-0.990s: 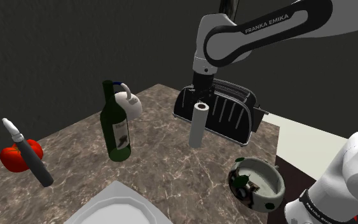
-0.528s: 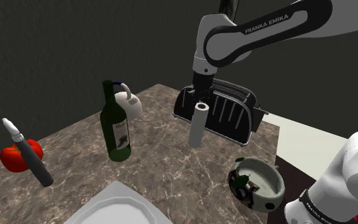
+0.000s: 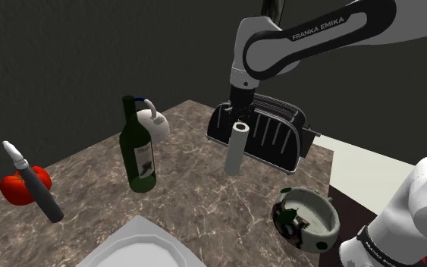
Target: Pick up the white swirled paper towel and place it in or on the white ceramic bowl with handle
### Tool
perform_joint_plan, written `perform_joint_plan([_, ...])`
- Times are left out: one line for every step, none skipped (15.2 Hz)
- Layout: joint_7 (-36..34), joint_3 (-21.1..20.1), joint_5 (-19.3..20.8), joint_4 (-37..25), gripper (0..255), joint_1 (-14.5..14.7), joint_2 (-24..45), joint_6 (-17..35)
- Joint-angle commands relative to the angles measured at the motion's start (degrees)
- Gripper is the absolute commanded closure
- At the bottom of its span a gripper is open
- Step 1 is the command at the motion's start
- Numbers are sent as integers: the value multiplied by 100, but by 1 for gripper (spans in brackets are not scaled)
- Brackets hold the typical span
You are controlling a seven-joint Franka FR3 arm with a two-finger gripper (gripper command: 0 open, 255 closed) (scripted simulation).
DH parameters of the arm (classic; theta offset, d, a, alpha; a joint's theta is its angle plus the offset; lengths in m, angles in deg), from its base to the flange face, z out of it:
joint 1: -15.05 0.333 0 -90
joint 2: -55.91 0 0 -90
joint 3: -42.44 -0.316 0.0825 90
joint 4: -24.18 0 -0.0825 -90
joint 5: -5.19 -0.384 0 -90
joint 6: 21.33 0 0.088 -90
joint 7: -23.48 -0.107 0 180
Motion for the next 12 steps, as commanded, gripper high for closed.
perform_joint_plan([-2, 0, -4, -43, 255, 2, -26, -74])
perform_joint_plan([-4, 2, -5, -93, 255, 1, -53, -151])
perform_joint_plan([-6, 3, -5, -145, 255, 0, -78, -228])
perform_joint_plan([-9, 5, -5, -199, 255, -1, -101, -304])
perform_joint_plan([-11, 7, -6, -254, 255, -2, -123, -381])
perform_joint_plan([-14, 9, -6, -309, 255, -3, -144, -457])
perform_joint_plan([-17, 11, -6, -366, 255, -4, -164, -534])
perform_joint_plan([-20, 13, -5, -424, 255, -5, -183, -611])
perform_joint_plan([-23, 15, -5, -483, 255, -6, -200, -687])
perform_joint_plan([-26, 17, -5, -544, 255, -7, -216, -763])
perform_joint_plan([-29, 18, -4, -605, 255, -8, -231, -840])
perform_joint_plan([-32, 20, -4, -668, 255, -9, -245, -916])
